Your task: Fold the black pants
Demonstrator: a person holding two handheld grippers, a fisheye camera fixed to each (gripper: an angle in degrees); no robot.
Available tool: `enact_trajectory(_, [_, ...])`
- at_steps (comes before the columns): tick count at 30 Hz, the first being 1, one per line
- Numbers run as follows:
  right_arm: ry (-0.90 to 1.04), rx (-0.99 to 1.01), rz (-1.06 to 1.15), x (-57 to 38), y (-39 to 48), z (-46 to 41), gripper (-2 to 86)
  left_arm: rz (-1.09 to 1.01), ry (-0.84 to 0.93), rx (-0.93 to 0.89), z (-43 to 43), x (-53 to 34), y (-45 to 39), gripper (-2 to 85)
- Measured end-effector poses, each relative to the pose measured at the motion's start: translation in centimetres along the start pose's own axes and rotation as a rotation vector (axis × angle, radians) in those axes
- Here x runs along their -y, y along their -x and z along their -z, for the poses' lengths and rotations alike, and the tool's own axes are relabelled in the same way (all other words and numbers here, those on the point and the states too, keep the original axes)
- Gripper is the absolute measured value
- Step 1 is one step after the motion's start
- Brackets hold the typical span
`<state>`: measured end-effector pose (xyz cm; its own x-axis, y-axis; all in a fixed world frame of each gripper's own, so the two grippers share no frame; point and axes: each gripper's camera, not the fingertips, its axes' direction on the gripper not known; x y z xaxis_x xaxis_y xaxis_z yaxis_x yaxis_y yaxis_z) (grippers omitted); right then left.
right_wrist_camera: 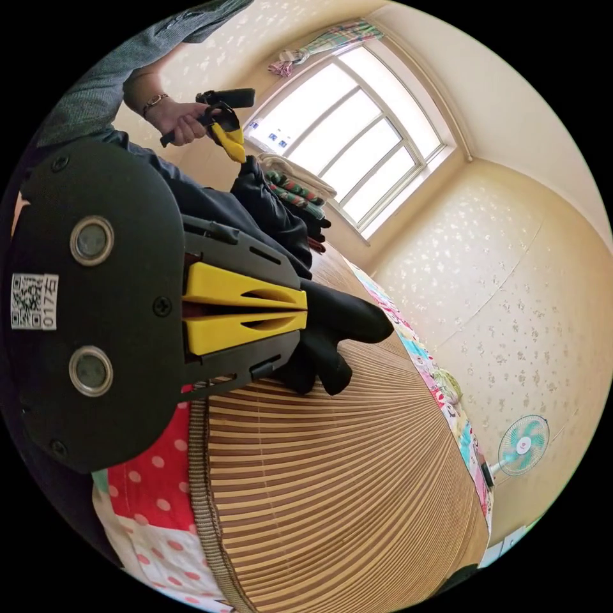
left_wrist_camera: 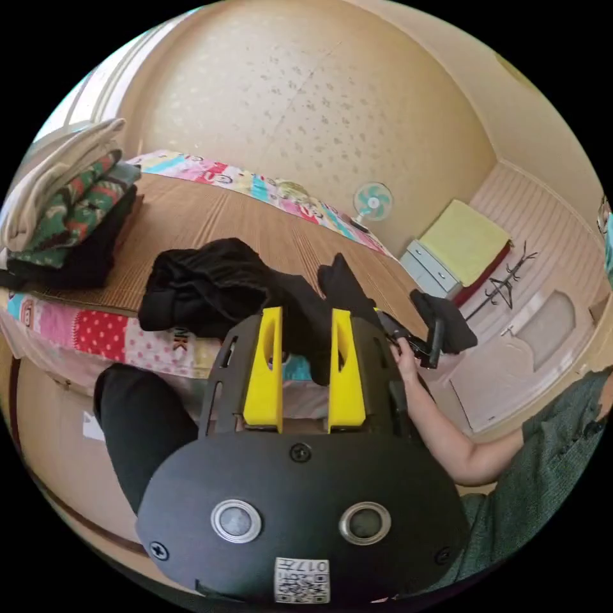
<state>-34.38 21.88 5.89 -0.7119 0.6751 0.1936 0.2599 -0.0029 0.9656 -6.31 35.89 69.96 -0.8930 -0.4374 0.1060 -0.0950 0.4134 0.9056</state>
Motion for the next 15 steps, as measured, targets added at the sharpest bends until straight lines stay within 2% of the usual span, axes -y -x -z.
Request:
enact_trajectory(2, [-0.004,0.017,-0.018,-0.6,0.0,-0.8,0.8,0.059,-0.085,0.129,1.9,0.0,1.5,9.7])
enact_trajectory(6, [-0.012,0.010,-0.019,-2.1,1.0,-2.4,1.7,0.206,-0.226,0.284,3.7,-0.3,2.2,17.3])
enact_trajectory(10, [-0.042,-0.040,0.007,-4.2,3.4,-3.1,4.0,0.280,-0.250,0.225,3.1,-0.5,2.8,18.4])
enact_trajectory(13, [-0.068,-0.079,0.071,-5.9,6.2,-3.3,7.5,0.416,-0.198,0.157,0.9,0.0,6.1,18.4])
enact_trajectory(15, [-0.068,-0.087,0.147,-6.9,8.7,-3.5,11.5,0.598,-0.180,0.123,-0.7,0.6,9.5,16.5])
